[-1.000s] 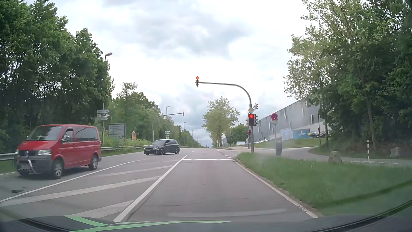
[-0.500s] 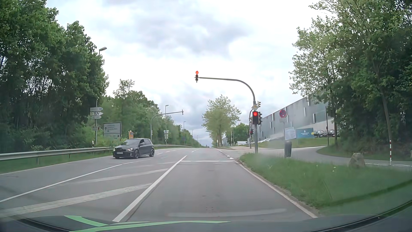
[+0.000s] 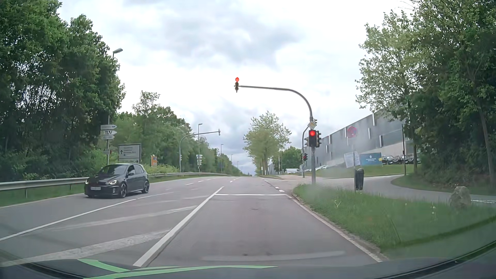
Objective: Follow the waypoints while adhering to traffic rules and regulations
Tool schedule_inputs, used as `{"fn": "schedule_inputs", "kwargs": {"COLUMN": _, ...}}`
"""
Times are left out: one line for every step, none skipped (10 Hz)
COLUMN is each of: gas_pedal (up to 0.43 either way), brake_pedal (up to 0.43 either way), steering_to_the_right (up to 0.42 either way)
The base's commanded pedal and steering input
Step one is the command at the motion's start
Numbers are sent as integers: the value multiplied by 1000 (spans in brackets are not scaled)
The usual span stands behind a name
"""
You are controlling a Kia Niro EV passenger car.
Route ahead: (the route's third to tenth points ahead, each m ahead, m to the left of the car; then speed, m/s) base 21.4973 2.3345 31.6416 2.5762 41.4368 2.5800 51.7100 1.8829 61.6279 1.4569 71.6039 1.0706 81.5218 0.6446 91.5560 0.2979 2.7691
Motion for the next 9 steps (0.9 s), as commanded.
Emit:
{"fn": "schedule_inputs", "kwargs": {"gas_pedal": 0, "brake_pedal": 0, "steering_to_the_right": -1}}
{"fn": "schedule_inputs", "kwargs": {"gas_pedal": 0, "brake_pedal": 0, "steering_to_the_right": -1}}
{"fn": "schedule_inputs", "kwargs": {"gas_pedal": 0, "brake_pedal": 0, "steering_to_the_right": -1}}
{"fn": "schedule_inputs", "kwargs": {"gas_pedal": 0, "brake_pedal": 0, "steering_to_the_right": -2}}
{"fn": "schedule_inputs", "kwargs": {"gas_pedal": 0, "brake_pedal": 0, "steering_to_the_right": -1}}
{"fn": "schedule_inputs", "kwargs": {"gas_pedal": 0, "brake_pedal": 0, "steering_to_the_right": 0}}
{"fn": "schedule_inputs", "kwargs": {"gas_pedal": 0, "brake_pedal": 0, "steering_to_the_right": 0}}
{"fn": "schedule_inputs", "kwargs": {"gas_pedal": 0, "brake_pedal": 0, "steering_to_the_right": -1}}
{"fn": "schedule_inputs", "kwargs": {"gas_pedal": 0, "brake_pedal": 0, "steering_to_the_right": 0}}
